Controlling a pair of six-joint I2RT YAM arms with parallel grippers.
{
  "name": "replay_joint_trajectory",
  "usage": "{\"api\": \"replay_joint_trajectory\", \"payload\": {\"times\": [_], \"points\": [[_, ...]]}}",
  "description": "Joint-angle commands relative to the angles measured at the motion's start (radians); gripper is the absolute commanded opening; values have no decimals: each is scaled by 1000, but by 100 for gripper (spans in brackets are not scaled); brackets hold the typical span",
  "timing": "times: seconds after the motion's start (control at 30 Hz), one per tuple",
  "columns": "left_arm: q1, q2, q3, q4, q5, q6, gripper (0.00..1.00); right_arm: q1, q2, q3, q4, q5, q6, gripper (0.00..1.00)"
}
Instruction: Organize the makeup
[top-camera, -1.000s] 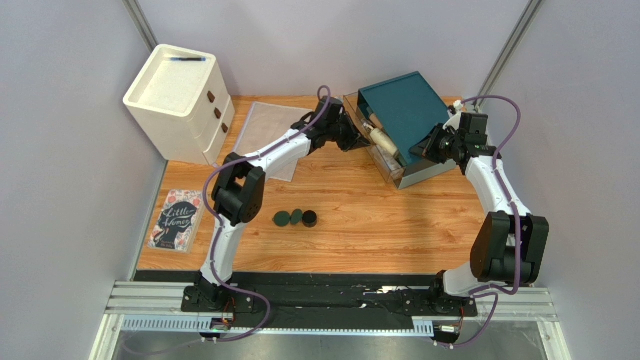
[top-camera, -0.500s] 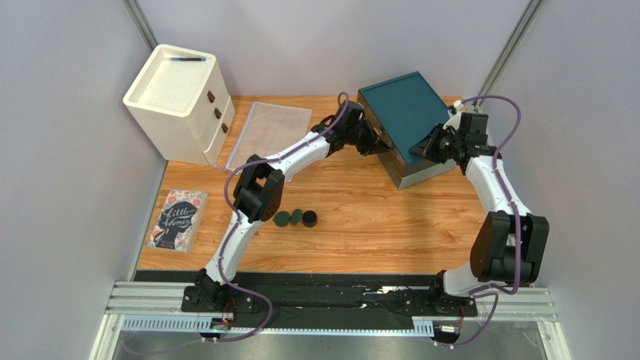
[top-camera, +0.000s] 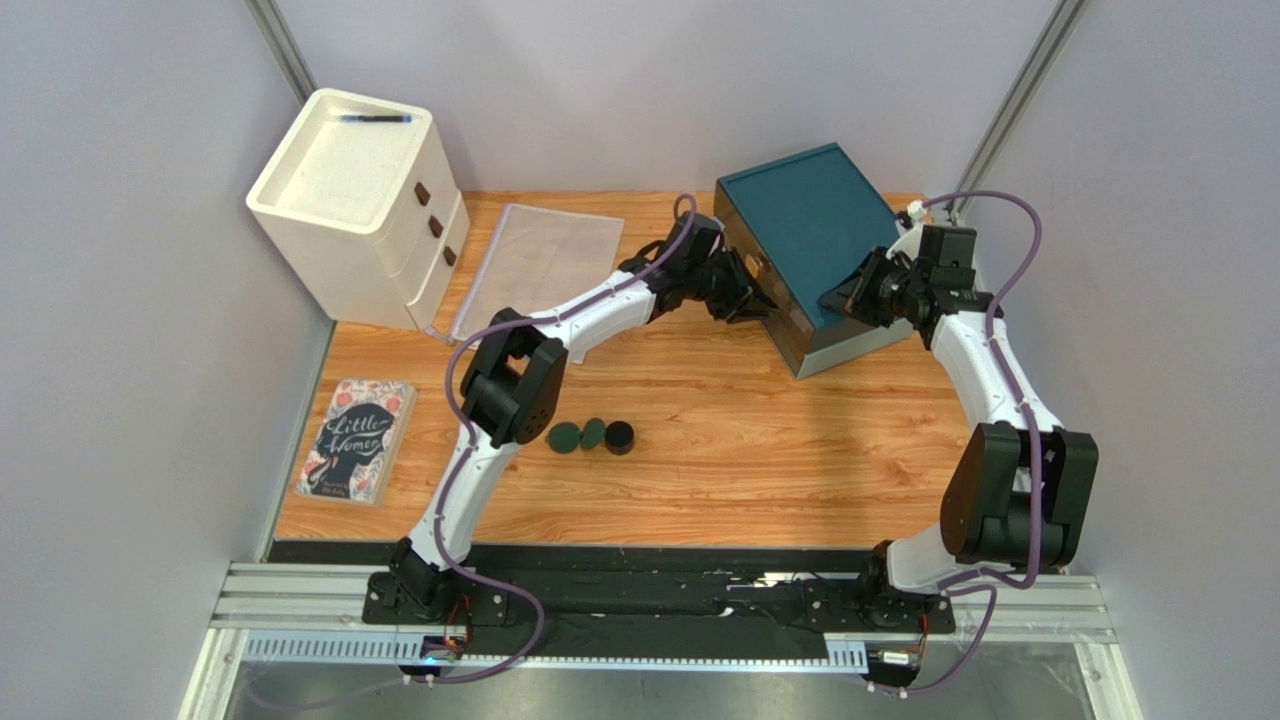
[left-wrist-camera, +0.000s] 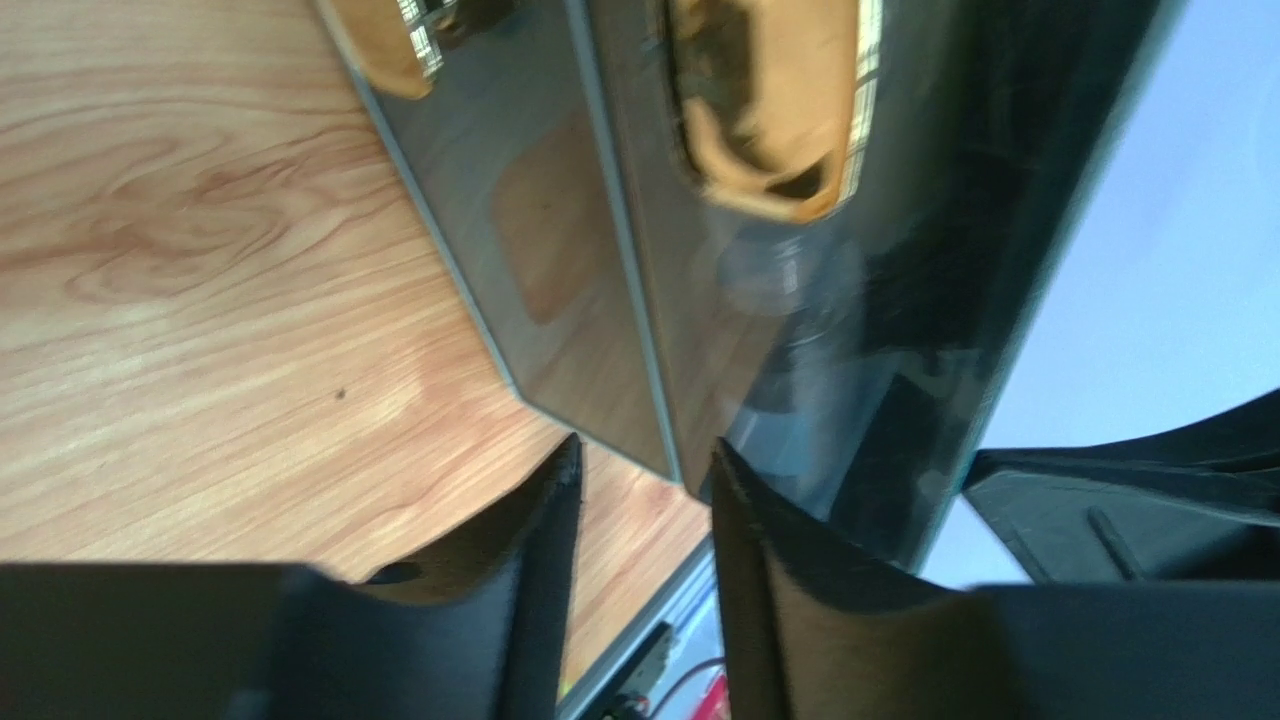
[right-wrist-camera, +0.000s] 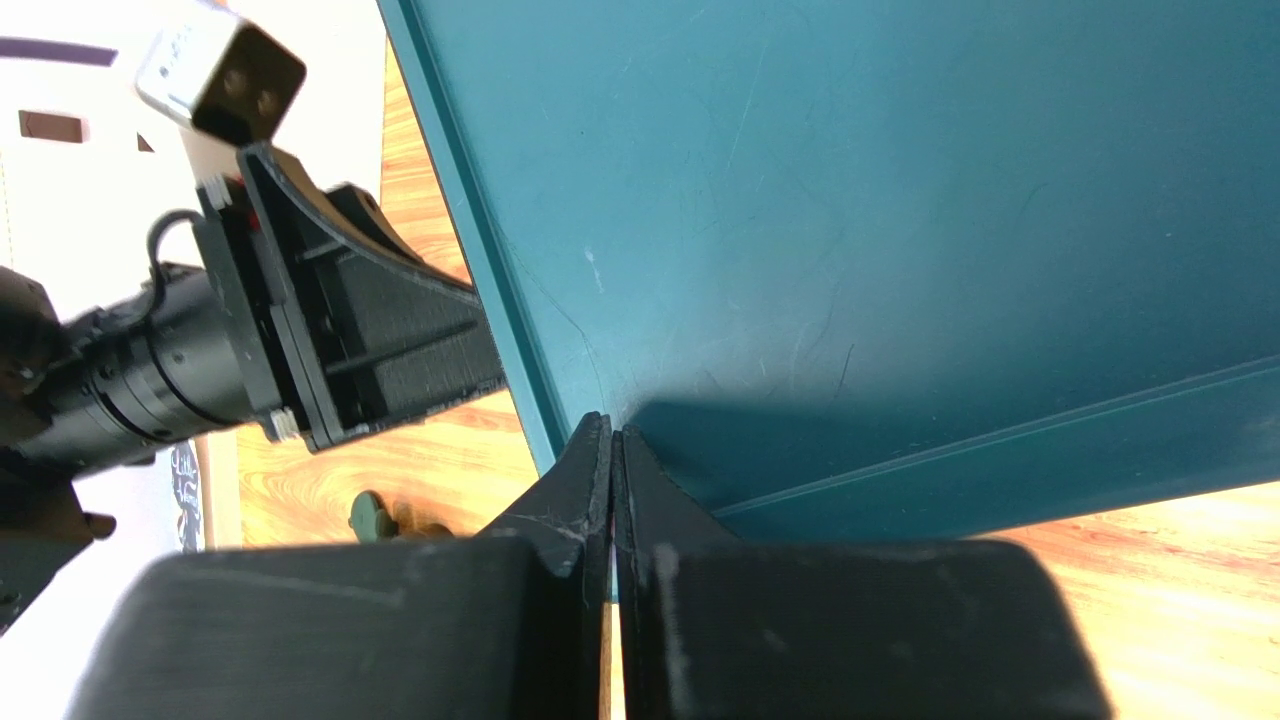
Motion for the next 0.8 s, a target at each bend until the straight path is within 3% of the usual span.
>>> {"api": "replay_joint_trajectory", "payload": {"times": [0.0,0.03,0.27,0.57,0.77], "points": [[18,-98,-40,33,-32,23,46,-13,79,-88,-243,171,-61,0],[21,-97,-37,25,-35,21,51,-12,79,-88,-243,171,-61,0],[30,-75,41,-151,-116,63,58,-13,79,-87,-244,173,-61,0],[56,-17,76,-159,-118,17,58,-22,81,-84,-246,167,-61,0],[61,69,202,-190,-107,3,56,-28,84,-84,-243,165,-60,0]]}}
